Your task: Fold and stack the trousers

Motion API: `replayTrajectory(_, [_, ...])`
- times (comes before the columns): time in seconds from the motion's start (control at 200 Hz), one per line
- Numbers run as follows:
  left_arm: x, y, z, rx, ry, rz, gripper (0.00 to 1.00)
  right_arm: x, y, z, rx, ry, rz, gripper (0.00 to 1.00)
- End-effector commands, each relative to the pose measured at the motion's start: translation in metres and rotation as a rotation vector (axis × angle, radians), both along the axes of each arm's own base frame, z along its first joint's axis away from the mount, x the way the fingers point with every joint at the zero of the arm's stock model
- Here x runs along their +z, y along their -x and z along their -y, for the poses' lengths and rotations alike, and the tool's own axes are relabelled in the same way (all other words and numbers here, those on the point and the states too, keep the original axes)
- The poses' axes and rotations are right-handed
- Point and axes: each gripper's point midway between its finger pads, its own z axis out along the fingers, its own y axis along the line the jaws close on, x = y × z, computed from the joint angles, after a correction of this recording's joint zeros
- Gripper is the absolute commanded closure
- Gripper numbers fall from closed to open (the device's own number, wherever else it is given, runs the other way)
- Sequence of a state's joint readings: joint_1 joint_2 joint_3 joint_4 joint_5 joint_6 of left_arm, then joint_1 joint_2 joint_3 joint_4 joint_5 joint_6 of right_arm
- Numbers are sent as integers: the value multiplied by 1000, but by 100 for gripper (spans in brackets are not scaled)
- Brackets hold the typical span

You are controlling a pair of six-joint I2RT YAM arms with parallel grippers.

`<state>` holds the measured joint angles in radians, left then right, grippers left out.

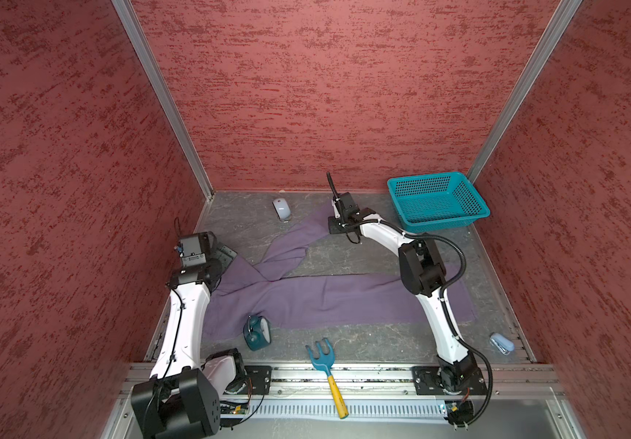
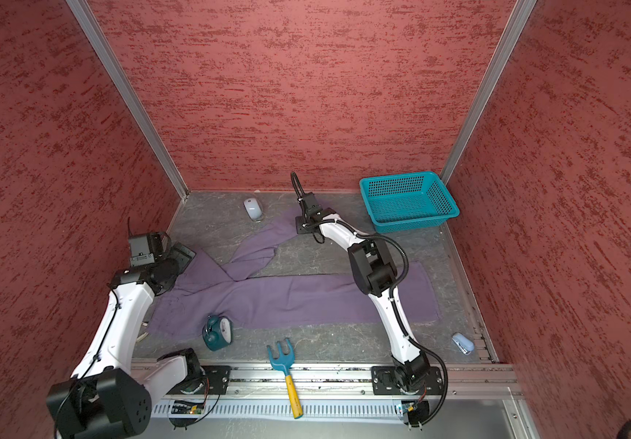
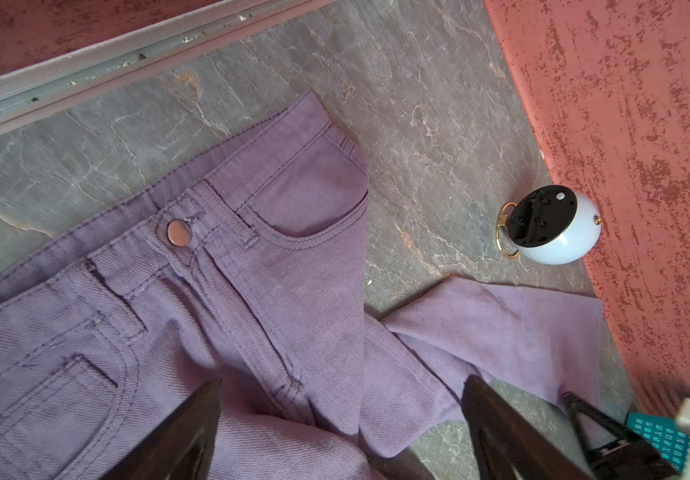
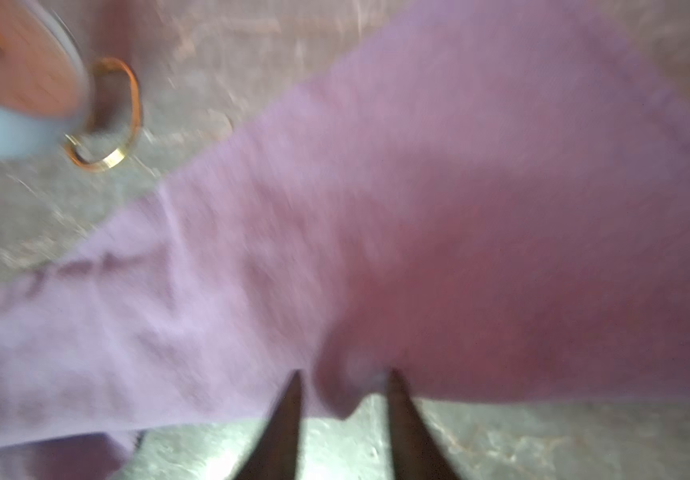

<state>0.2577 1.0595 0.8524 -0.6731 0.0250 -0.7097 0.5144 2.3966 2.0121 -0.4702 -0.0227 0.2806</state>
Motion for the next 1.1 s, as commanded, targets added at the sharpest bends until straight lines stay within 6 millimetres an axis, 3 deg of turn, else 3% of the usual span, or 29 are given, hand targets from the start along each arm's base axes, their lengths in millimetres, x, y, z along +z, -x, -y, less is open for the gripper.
replayTrajectory(0.0, [-2,0,4,-17,6,1,9,14,-10,-12,16,-65,19,28])
replayTrajectory(0.205, [-5,-5,3,-21,4,-15,9,-14,-18,-14,5,-23,-43,18])
replayTrajectory(0.306, [-9,-8,2,-24,1,-23,10,-24,-18,-17,10,-26,-64,18])
replayTrajectory(0.476, [-20,-14,2,-26,18,-48,9,-51,-6,-13,-5,-11,-137,27])
replayTrajectory(0.556, [-22,-17,3,-29,28,-54,10,-58,0,-11,-3,0,-151,49])
replayTrajectory(0.606, [-23,-20,5,-33,34,-53,10,-57,3,-9,-4,3,-153,85])
replayTrajectory(0.641, [-22,-22,7,-38,32,-49,10,-51,3,-8,-8,2,-141,100])
replayTrajectory(0.651, [-21,-22,7,-39,32,-48,10,-50,4,-7,-8,5,-139,100])
replayTrajectory(0.706, [-19,-25,9,-50,23,-49,10,-33,2,-1,-13,10,-99,100])
replayTrajectory(0.771, [-17,-27,12,-59,17,-46,10,2,-4,7,-21,16,-34,100])
replayTrajectory(0.962, [-14,-30,19,-83,10,-33,10,163,-12,62,-106,-12,237,100])
replayTrajectory(1.097, [-17,-27,23,-92,27,-34,10,247,9,112,-195,-39,359,100])
